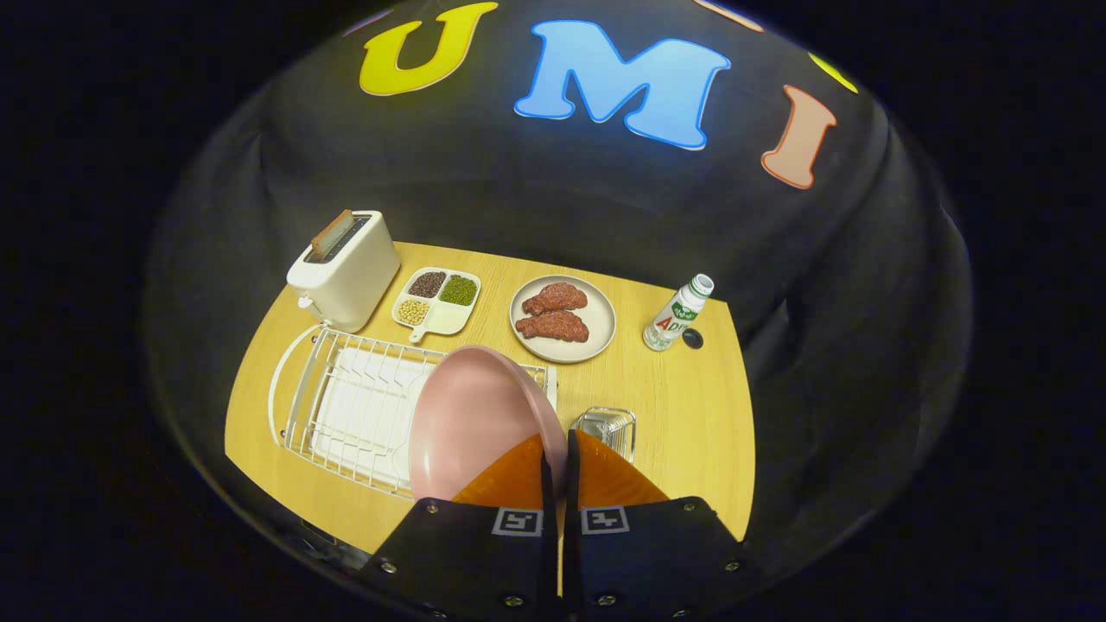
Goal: Take the plate from the dish rack, then take the spoon from the basket and place it into the plate.
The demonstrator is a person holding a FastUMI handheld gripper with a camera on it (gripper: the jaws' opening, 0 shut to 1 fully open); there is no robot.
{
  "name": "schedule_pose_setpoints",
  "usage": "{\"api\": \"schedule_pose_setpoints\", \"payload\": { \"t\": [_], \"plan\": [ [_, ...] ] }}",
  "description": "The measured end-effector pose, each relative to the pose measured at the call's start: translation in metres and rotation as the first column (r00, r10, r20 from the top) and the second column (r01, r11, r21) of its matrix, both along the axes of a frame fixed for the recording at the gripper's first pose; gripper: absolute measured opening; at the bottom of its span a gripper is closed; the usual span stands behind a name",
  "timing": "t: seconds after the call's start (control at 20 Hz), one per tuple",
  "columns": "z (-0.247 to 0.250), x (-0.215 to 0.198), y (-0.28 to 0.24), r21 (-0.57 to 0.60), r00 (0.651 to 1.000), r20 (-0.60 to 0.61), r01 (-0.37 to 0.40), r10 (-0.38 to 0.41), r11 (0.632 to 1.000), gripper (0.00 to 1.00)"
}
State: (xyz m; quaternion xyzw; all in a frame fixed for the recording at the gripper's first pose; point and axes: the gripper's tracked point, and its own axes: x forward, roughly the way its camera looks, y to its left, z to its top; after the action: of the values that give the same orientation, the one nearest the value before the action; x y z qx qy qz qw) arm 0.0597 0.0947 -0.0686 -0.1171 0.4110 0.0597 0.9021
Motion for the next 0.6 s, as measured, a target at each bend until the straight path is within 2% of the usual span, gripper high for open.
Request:
{"api": "schedule_pose_setpoints", "payload": {
  "t": [0.3,0.6],
  "plan": [
    [-0.033,-0.068,-0.032,0.185,0.998,-0.058,0.016,-0.005,0.983,0.02],
    [-0.11,-0.12,-0.046,0.288,0.988,-0.152,0.024,0.021,0.957,0.02]
  ]
}}
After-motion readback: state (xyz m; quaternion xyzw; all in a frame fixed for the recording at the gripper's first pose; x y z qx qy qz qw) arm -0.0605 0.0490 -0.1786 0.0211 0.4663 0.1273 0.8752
